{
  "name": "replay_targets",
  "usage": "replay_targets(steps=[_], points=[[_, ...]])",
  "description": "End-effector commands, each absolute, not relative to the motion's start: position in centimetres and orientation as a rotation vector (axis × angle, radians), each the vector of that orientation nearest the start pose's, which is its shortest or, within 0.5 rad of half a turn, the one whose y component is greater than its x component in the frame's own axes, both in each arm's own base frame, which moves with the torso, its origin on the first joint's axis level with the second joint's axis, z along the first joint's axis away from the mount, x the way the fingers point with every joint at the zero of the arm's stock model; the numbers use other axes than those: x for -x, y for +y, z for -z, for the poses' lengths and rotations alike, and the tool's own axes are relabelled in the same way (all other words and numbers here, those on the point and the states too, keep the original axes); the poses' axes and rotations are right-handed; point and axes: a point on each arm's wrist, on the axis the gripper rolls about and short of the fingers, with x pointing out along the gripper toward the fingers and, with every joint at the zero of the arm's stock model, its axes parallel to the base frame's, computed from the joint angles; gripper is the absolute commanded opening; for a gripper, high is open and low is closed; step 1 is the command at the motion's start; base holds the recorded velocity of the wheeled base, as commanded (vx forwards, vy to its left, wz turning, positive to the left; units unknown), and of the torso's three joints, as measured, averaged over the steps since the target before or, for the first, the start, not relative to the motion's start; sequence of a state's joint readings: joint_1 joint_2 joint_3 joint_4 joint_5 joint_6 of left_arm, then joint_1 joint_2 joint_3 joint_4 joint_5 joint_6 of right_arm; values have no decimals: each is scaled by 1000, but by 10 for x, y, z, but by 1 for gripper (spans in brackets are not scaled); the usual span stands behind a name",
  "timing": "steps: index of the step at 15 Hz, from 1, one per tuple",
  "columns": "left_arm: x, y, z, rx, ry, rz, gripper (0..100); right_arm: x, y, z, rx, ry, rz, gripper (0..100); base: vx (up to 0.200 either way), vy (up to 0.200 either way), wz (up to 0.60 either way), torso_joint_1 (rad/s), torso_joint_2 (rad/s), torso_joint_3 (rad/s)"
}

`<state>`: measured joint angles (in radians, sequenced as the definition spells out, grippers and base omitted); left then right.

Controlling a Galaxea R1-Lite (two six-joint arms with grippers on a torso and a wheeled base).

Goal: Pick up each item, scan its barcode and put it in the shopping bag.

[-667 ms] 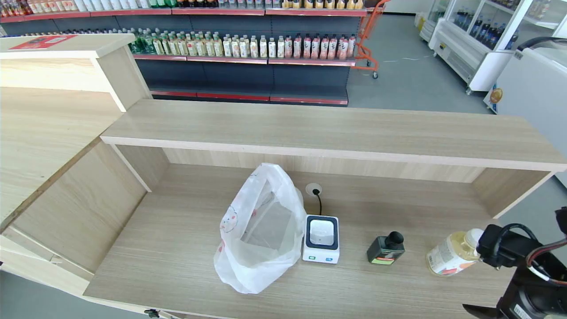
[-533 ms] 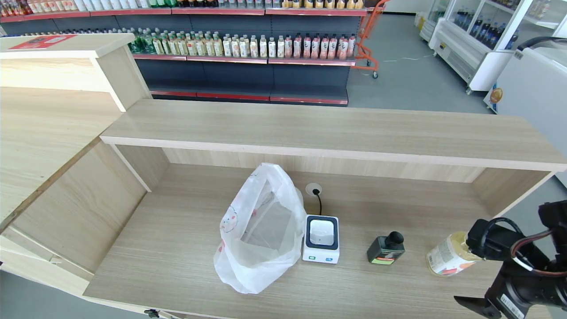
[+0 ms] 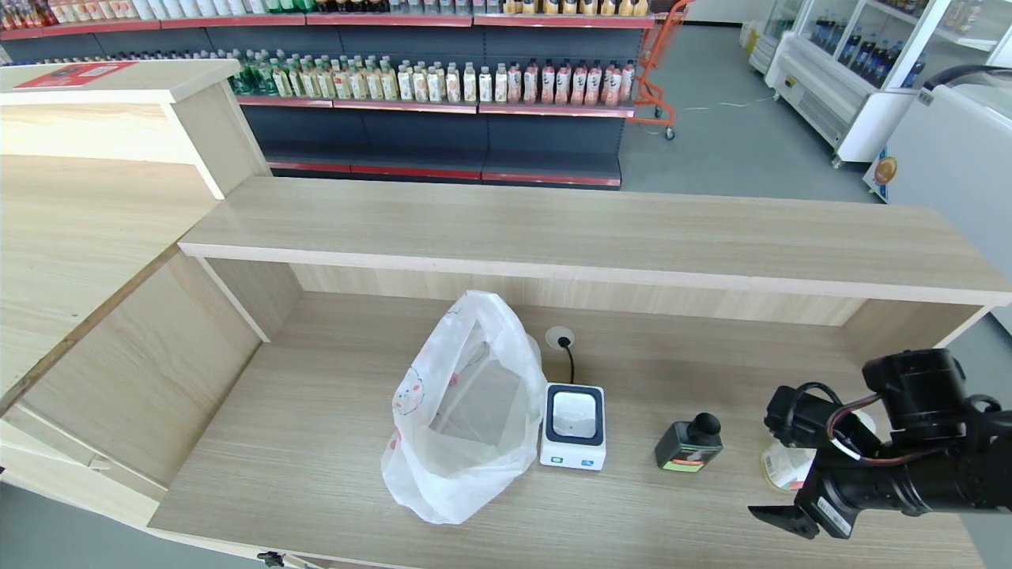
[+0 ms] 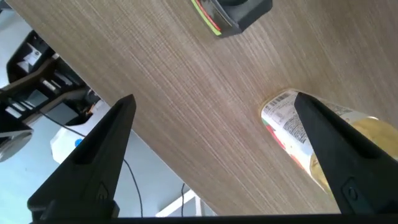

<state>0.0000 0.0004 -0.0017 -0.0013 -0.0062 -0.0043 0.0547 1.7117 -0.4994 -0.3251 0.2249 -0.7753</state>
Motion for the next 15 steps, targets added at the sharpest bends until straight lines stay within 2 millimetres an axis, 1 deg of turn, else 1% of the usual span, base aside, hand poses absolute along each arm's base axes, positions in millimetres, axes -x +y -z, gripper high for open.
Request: replay_targets(steps=[1, 3, 6, 10, 15], points=[[23, 0, -76, 5, -3, 6, 100, -256, 20, -61, 666, 757, -614, 100, 0, 0, 0, 0, 0, 0], [23, 0, -76, 5, -3, 6, 100, -268, 21, -53, 665, 732, -651, 100, 0, 0, 0, 0, 0, 0], [23, 0, -76, 5, -3, 6, 100, -280, 27, -48, 668, 684, -714, 100, 0, 0, 0, 0, 0, 0], [23, 0, -76, 5, -3, 6, 100, -290, 28, -37, 675, 675, -720, 100, 0, 0, 0, 0, 0, 0], [23, 0, -76, 5, -3, 6, 100, -302, 30, -29, 659, 643, -751, 100, 0, 0, 0, 0, 0, 0]])
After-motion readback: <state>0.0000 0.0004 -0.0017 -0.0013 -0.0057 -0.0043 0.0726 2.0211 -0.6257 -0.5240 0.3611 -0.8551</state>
